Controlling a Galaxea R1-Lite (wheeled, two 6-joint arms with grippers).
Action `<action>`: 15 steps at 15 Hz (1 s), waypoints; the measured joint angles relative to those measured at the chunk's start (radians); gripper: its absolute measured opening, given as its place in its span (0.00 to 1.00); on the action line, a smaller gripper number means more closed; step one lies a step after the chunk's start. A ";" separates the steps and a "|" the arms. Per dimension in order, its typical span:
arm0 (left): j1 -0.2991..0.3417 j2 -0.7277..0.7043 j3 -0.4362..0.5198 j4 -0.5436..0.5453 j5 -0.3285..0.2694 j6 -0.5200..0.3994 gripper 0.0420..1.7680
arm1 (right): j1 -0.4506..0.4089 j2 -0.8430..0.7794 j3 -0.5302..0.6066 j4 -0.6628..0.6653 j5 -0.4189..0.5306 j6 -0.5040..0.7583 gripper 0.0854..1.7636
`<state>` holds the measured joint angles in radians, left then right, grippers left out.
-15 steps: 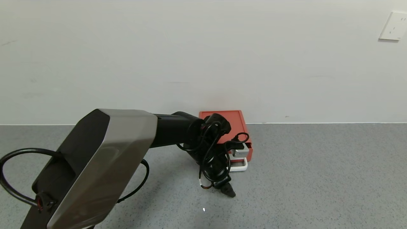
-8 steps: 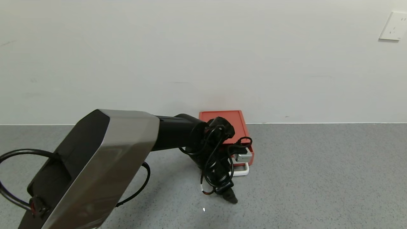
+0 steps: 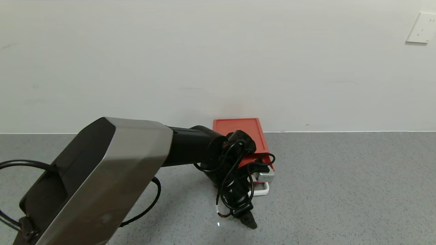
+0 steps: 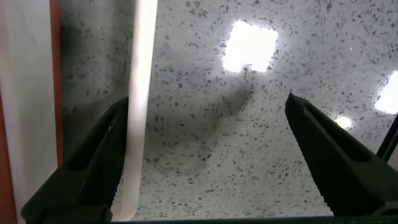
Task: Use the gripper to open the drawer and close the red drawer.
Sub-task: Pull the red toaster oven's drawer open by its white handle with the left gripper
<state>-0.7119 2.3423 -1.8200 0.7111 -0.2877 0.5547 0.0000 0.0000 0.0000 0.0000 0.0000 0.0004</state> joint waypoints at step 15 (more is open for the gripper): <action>-0.065 -0.071 0.129 -0.007 -0.007 -0.029 0.99 | 0.000 0.000 0.000 0.000 0.000 0.000 0.97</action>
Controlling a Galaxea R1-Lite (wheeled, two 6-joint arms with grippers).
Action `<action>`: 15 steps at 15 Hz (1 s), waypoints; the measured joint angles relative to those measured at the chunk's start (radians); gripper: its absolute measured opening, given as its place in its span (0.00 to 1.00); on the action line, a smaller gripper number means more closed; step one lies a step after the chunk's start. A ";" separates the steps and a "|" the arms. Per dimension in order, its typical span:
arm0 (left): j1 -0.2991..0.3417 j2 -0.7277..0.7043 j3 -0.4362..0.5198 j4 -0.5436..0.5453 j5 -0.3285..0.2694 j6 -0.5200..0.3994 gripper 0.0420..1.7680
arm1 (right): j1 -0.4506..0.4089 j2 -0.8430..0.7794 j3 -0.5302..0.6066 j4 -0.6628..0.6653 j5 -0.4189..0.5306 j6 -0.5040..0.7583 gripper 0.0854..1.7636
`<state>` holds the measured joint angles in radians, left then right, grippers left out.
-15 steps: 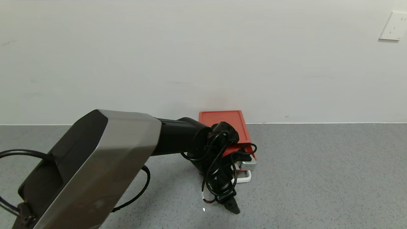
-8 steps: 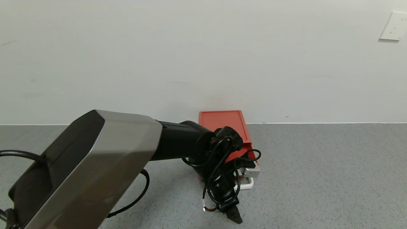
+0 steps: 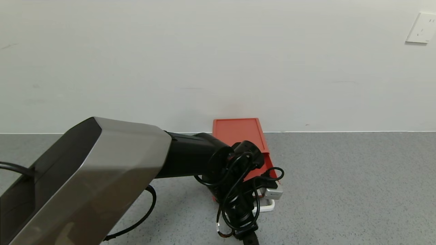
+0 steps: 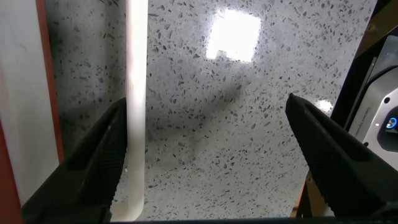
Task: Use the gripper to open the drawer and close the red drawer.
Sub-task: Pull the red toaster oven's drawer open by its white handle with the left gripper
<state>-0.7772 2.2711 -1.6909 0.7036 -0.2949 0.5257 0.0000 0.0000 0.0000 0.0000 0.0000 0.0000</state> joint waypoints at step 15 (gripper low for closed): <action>-0.025 -0.024 0.060 -0.004 -0.011 0.000 0.99 | 0.000 0.000 0.000 0.000 0.000 0.000 0.97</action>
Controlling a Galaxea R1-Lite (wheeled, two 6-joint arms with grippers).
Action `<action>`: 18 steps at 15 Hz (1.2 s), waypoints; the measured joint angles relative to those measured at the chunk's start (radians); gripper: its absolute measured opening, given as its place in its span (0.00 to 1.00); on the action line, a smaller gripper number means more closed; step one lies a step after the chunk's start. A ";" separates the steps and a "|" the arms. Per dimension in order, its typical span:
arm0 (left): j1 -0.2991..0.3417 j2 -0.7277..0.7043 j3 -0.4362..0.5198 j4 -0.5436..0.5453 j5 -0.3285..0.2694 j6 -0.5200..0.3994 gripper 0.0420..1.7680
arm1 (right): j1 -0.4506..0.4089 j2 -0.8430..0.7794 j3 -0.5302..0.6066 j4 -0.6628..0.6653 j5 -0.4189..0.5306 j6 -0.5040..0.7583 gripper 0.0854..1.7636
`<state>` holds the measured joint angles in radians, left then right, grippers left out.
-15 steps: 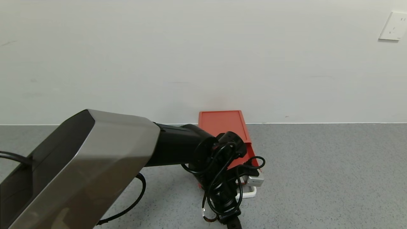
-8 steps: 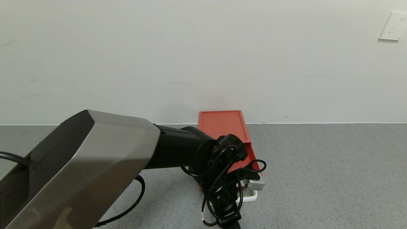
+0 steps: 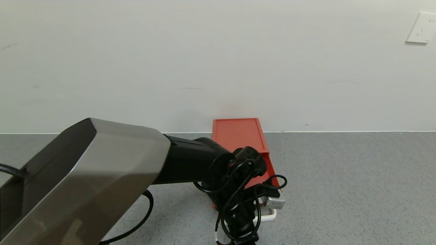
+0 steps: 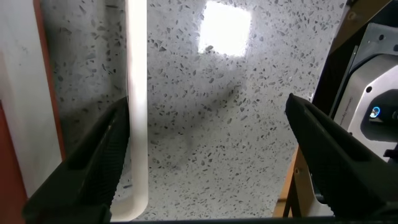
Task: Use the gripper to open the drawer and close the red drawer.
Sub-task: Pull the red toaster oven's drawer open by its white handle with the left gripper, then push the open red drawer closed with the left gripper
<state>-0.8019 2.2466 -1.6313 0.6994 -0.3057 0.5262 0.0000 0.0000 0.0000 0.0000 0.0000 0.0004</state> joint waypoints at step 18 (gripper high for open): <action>-0.031 -0.054 -0.112 0.062 0.019 -0.207 0.99 | 0.000 0.000 0.000 0.000 0.000 0.000 0.97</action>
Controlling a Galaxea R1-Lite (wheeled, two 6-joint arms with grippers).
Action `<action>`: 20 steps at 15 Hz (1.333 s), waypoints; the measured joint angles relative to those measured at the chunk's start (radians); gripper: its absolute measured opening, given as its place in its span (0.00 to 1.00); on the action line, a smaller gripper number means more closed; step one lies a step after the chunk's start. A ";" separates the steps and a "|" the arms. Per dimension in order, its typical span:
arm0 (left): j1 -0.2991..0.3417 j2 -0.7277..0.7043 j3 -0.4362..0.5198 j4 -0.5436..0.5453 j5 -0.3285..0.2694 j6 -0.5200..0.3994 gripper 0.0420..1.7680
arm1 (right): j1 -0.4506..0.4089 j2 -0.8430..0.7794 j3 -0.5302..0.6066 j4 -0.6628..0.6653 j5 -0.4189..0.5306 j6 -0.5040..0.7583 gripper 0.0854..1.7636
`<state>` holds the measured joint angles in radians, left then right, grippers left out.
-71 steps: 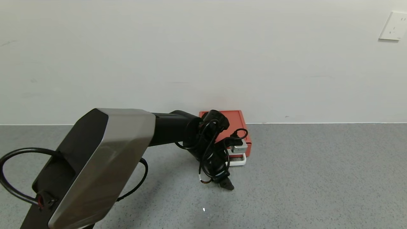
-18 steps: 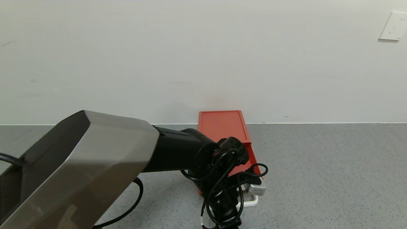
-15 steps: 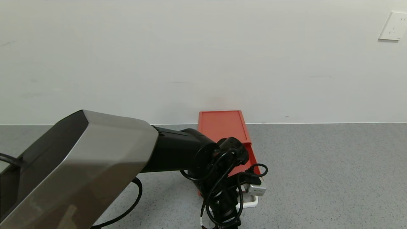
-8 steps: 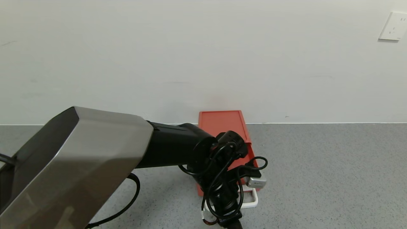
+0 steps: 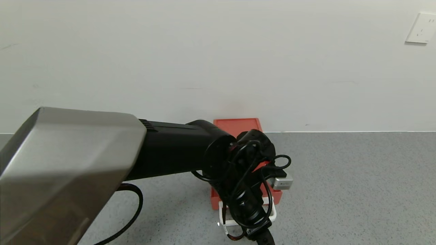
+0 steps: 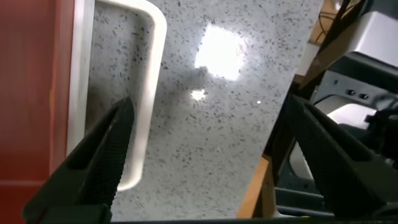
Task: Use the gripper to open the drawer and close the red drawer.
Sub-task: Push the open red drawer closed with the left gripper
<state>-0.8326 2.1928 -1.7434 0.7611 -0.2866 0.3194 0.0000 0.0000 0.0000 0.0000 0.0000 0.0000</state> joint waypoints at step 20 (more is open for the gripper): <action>-0.002 -0.136 -0.035 0.040 0.310 -0.799 0.99 | 0.000 0.000 0.000 0.000 0.000 0.000 0.97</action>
<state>-0.8345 2.0570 -1.7785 0.8009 0.0230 -0.4800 0.0000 0.0000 0.0000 0.0000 0.0000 0.0000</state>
